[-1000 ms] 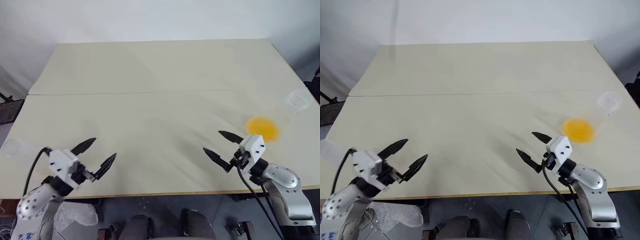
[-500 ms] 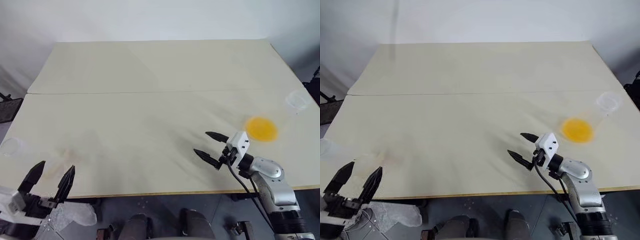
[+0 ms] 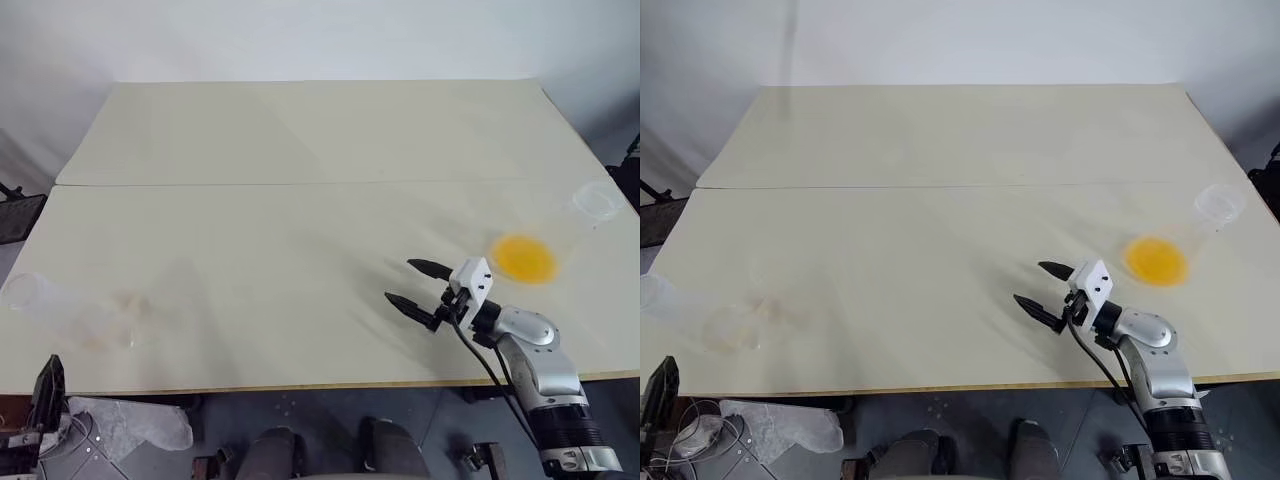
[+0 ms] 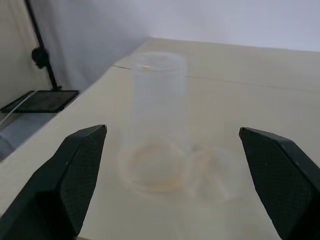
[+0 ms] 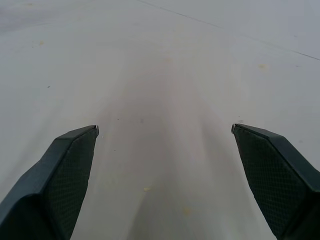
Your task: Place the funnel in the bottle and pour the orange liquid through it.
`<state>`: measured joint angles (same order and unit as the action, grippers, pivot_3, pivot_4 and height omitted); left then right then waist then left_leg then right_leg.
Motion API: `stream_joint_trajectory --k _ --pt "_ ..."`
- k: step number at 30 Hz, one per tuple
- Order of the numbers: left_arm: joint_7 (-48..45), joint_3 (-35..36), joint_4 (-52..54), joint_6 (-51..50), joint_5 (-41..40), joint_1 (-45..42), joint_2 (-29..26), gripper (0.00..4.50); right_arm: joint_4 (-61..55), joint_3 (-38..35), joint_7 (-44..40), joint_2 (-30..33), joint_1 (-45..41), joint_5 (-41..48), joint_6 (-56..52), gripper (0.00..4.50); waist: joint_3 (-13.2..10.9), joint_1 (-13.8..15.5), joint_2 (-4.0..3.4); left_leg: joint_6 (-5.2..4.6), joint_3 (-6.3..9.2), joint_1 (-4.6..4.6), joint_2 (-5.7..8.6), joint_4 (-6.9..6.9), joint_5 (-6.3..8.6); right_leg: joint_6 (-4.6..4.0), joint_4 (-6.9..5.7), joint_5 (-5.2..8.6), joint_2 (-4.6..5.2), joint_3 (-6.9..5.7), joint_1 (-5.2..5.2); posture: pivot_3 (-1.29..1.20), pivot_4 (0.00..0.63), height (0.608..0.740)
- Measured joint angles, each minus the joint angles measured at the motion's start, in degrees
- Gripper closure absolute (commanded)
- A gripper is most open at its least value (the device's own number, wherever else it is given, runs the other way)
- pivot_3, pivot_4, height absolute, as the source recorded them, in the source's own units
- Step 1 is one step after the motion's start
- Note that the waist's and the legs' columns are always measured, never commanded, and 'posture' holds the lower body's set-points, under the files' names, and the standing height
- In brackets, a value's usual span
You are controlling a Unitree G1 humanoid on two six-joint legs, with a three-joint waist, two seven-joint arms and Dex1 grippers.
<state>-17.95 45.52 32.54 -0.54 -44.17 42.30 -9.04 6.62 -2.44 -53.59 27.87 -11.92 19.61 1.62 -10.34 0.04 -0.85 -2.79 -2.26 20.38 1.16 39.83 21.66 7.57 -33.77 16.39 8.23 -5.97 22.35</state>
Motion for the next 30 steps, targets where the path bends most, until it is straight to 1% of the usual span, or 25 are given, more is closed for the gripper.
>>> stream_joint_trajectory --k 3,7,9,15,17,25,28,30 --pt "3.41 0.02 0.38 -3.48 -0.39 -1.79 -3.26 0.0 -0.25 0.02 0.56 -1.02 0.2 -0.11 0.38 0.03 0.0 -0.06 0.0 0.03 0.01 0.0 0.0 0.03 0.03 0.0 -0.07 0.0 0.0 0.0 0.02 0.0 0.15 0.74" --pt "5.29 0.06 0.15 -6.78 -0.38 -4.9 -7.65 0.0 -2.13 0.04 1.99 -1.86 1.39 -0.16 0.37 0.03 0.0 -0.14 -0.01 0.06 0.04 0.0 0.0 0.04 0.05 0.0 -0.11 0.0 -0.01 -0.02 0.03 0.0 0.15 0.74" --pt "5.64 0.09 -0.23 -7.55 -0.31 -6.03 -8.29 0.0 -2.47 -0.03 2.63 -1.87 1.68 -0.19 0.37 0.03 0.0 -0.19 -0.01 0.07 0.03 -0.01 0.01 0.03 0.06 0.01 -0.11 -0.01 -0.02 -0.02 0.03 0.0 0.15 0.74" --pt "7.07 0.13 -5.82 -10.45 1.19 -12.77 -13.31 0.0 -5.37 -0.06 4.6 -2.05 3.72 -0.3 0.23 0.03 0.0 -0.06 -0.01 0.12 0.04 -0.01 -0.05 0.07 0.07 0.01 -0.28 -0.01 -0.23 -0.07 0.05 0.0 0.15 0.74" --pt "7.21 0.12 -6.66 -11.0 1.91 -13.68 -13.71 0.0 -6.29 -0.09 5.25 -2.07 4.23 -0.31 -0.14 0.03 0.0 -0.16 -0.01 0.13 0.02 -0.01 -0.05 0.07 0.09 0.03 -0.35 -0.02 -0.43 -0.03 0.03 0.0 0.15 0.74" --pt "6.47 -0.08 -11.69 -12.96 4.43 -19.2 -16.39 0.0 -7.65 -0.12 6.95 -2.07 4.78 -0.49 -0.61 0.03 0.0 -0.22 -0.01 0.21 0.02 -0.01 -0.18 0.09 0.13 0.04 -0.38 -0.02 -0.57 -0.04 0.05 0.0 0.15 0.74" --pt "5.79 -0.15 -12.11 -13.22 5.38 -19.97 -16.68 0.58 -8.06 -0.12 7.47 -2.07 4.8 -0.55 -0.65 0.0 0.0 -0.2 -0.01 0.21 0.02 -0.01 -0.17 0.1 0.13 0.04 -0.39 -0.02 -0.56 -0.03 0.05 0.0 0.15 0.74" --pt "5.37 -0.49 -12.61 -13.2 6.18 -20.77 -16.68 1.13 -8.3 -0.12 7.9 -2.07 4.8 -0.58 -0.66 0.0 0.0 -0.14 -0.01 0.21 0.02 -0.01 -0.17 0.11 0.13 0.04 -0.42 -0.02 -0.56 -0.04 0.05 0.0 0.15 0.74"
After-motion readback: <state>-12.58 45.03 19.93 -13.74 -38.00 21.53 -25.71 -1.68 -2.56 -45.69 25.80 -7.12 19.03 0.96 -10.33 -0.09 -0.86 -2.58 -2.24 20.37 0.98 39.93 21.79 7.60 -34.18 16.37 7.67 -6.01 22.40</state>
